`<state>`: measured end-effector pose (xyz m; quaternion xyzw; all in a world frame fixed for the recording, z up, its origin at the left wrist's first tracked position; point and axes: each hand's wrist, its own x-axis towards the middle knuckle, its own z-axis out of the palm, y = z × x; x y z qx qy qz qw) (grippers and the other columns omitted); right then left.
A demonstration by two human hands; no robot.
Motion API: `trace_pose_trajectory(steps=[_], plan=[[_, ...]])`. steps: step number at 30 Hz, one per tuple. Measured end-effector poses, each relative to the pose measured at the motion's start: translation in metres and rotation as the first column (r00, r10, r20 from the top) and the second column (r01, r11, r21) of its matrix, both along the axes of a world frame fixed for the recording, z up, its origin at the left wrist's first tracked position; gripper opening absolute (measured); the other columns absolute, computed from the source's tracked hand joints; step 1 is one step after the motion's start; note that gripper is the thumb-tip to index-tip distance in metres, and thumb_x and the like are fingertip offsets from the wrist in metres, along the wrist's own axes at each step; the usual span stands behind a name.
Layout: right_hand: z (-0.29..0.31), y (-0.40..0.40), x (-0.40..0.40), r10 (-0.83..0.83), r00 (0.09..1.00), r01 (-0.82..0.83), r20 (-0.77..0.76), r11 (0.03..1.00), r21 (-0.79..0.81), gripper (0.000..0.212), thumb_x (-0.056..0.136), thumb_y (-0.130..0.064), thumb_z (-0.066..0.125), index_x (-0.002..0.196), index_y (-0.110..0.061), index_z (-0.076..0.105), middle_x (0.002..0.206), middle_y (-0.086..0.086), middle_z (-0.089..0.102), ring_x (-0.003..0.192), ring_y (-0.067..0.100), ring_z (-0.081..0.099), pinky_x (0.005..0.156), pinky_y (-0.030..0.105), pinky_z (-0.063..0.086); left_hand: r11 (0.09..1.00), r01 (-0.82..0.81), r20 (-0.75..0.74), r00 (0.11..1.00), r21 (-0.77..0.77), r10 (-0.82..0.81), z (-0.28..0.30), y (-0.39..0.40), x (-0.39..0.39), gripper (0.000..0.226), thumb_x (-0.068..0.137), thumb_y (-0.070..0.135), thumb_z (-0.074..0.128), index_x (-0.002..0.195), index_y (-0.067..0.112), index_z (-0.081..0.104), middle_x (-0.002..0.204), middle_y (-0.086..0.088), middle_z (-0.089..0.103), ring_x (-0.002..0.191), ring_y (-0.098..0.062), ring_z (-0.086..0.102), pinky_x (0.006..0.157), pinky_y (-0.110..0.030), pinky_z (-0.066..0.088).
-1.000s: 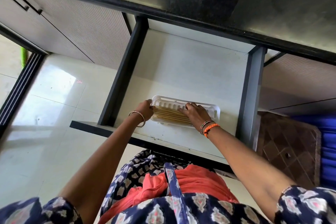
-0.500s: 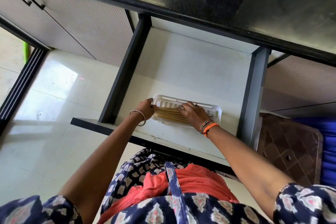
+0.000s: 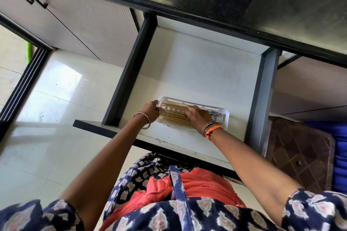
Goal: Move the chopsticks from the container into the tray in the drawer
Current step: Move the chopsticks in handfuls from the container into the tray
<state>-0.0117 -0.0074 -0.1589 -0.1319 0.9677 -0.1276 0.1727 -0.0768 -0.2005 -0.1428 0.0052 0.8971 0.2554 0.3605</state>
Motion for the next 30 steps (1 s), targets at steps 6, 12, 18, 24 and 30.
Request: trace_pose_trajectory(steps=[6,12,18,24,30], plan=[[0.002,-0.002,-0.003,-0.009,1.000,0.009,0.023,1.000,-0.022,0.044,0.082,0.015,0.045,0.118,-0.009,0.055,0.102,0.012,0.063,0.096,0.030,0.060,0.069,0.038,0.053,1.000,0.009,0.024,1.000,-0.002,-0.009,-0.002,-0.002,-0.002,0.030,0.090,0.006,0.043,0.119,0.003,0.053,0.110,-0.024,0.064,0.098,-0.038,0.060,0.075,-0.034,0.046],[0.089,0.011,-0.030,-0.167,0.924,0.089,-0.345,0.969,-0.231,0.015,0.087,-0.015,0.054,0.095,-0.014,0.067,0.086,0.007,0.072,0.078,0.030,0.069,0.059,0.036,0.056,0.980,-0.118,-0.077,0.988,0.158,0.131,0.045,0.018,-0.045,0.053,0.092,0.017,0.051,0.137,-0.001,0.030,0.132,-0.027,0.050,0.119,-0.038,0.051,0.100,-0.041,0.040],[0.228,0.097,-0.164,-0.636,0.583,0.238,-0.505,0.728,-0.643,0.016,0.081,-0.009,0.054,0.084,-0.010,0.070,0.075,0.007,0.072,0.062,0.014,0.063,0.063,0.024,0.048,0.793,-0.026,-0.366,0.878,0.609,0.310,0.167,0.115,-0.167,0.026,0.090,0.013,0.050,0.113,0.004,0.056,0.111,-0.023,0.063,0.101,-0.039,0.060,0.084,-0.039,0.049],[0.267,0.196,-0.293,-0.852,0.427,0.479,-0.303,0.497,-0.723,0.019,0.081,-0.010,0.059,0.095,-0.006,0.072,0.094,0.009,0.074,0.069,-0.006,0.058,0.062,0.000,0.038,0.862,0.208,-0.637,0.754,0.462,0.160,0.238,0.201,-0.261,0.037,0.082,0.003,0.045,0.116,0.010,0.056,0.114,-0.009,0.064,0.103,-0.020,0.060,0.079,-0.015,0.041],[0.242,0.248,-0.394,-0.843,0.528,0.595,-0.102,0.453,-0.664,0.036,0.092,-0.018,0.053,0.069,0.006,0.065,0.067,0.010,0.059,0.070,0.017,0.043,0.062,0.025,0.030,0.907,0.289,-0.711,0.703,0.306,0.016,0.225,0.227,-0.321,0.039,0.082,-0.001,0.046,0.118,0.009,0.056,0.119,-0.012,0.061,0.108,-0.023,0.059,0.091,-0.022,0.045]])
